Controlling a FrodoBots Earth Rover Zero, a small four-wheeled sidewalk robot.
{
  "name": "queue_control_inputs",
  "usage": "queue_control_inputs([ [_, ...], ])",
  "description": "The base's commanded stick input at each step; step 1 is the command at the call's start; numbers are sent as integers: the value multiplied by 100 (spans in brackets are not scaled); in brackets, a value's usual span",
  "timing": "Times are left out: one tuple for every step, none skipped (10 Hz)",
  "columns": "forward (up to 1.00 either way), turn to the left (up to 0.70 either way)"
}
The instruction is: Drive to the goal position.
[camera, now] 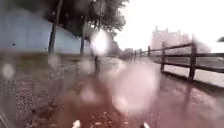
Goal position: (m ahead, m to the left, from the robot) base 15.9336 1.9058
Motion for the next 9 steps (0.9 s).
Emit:
queue_control_inputs([
  [70,0],
  [70,0],
  [70,0],
  [70,0],
  [70,0],
  [70,0],
  [70,0],
  [70,-21],
  [70,-20],
])
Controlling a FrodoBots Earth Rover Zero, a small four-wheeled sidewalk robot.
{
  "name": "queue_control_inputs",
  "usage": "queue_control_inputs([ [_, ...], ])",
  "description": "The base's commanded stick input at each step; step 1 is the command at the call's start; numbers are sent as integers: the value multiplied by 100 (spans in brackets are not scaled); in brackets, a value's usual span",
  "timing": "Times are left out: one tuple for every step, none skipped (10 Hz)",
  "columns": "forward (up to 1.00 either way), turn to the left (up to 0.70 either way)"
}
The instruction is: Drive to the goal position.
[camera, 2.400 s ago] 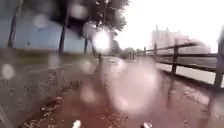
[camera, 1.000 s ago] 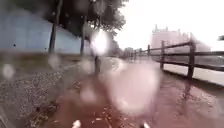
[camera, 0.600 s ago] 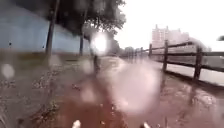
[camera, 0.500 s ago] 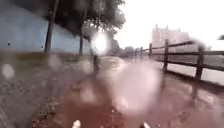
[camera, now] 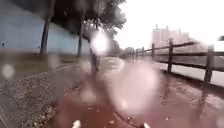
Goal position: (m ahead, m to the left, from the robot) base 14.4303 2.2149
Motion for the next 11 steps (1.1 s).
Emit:
queue_control_inputs([
  [70,-11],
  [70,-1],
  [70,0],
  [70,0],
  [70,0],
  [70,0],
  [70,0],
  [70,0],
  [70,0],
  [70,0],
  [70,0],
])
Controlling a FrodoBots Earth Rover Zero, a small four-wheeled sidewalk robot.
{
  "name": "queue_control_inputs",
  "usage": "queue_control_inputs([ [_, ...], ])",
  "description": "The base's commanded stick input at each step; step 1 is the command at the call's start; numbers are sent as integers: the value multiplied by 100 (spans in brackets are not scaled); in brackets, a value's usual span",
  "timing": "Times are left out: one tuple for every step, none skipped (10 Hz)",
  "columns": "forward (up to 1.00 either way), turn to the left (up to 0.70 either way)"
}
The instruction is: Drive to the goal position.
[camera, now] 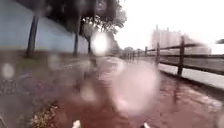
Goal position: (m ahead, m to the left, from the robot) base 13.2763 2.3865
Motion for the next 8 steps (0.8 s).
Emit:
queue_control_inputs([
  [70,0],
  [70,0],
  [70,0],
  [70,0],
  [70,0],
  [70,0],
  [70,0],
  [70,0],
])
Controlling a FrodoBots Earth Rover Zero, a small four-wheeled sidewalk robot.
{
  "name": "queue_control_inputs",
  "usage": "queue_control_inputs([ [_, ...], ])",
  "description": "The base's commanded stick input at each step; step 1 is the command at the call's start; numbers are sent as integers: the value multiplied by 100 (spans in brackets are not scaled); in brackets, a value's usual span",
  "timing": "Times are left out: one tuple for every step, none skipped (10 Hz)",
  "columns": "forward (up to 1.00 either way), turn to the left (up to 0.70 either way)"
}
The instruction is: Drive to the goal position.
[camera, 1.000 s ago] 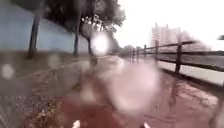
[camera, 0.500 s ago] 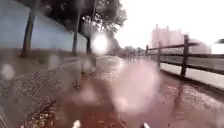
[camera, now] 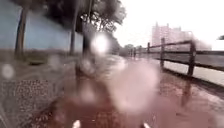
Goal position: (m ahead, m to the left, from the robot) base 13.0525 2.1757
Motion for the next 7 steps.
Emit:
queue_control_inputs([
  [70,0],
  [70,0],
  [70,0],
  [70,0],
  [70,0],
  [70,0],
  [70,0],
])
